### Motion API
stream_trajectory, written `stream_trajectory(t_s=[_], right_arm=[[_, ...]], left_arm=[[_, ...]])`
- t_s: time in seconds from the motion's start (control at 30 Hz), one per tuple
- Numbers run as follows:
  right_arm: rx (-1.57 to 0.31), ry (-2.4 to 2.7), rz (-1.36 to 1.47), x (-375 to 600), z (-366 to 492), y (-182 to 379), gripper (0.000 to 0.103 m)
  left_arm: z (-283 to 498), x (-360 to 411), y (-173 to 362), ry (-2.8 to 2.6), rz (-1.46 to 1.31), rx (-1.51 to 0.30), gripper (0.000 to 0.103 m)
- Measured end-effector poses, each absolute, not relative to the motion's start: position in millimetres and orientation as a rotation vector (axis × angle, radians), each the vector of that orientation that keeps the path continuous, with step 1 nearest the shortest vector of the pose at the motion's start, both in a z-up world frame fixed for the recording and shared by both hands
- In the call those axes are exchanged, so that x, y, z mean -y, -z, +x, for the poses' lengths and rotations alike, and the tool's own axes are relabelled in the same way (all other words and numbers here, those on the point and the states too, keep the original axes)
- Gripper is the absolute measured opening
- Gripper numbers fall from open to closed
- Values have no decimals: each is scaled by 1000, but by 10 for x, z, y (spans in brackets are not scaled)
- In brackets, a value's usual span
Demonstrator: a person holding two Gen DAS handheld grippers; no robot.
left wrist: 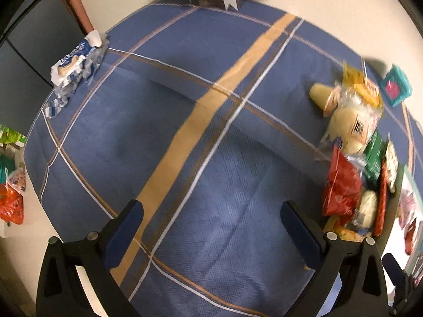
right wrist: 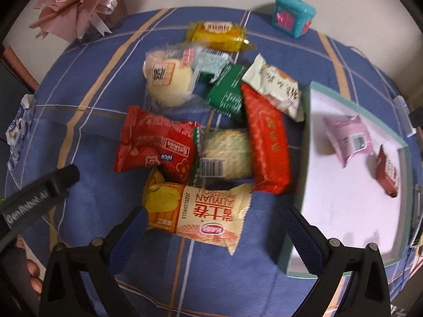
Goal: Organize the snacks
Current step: 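Withdraw both tools from the tray back toward the snack pile, then grasp yellow DALIYUAN bread pack with right tool while left tool approaches red nice bag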
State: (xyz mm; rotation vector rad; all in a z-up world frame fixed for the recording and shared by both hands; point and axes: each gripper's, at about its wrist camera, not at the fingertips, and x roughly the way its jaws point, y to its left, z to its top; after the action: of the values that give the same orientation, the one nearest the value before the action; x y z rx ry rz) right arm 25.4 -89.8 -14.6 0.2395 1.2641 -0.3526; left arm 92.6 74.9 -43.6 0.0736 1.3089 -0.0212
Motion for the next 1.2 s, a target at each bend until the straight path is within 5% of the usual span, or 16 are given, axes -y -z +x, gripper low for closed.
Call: stream_trajectory(t_s=[1.2], right_arm=[[-1301,323,288,596,591,860,98]], left_arm=[[1150,-687,660,-33,81,-1364,103]])
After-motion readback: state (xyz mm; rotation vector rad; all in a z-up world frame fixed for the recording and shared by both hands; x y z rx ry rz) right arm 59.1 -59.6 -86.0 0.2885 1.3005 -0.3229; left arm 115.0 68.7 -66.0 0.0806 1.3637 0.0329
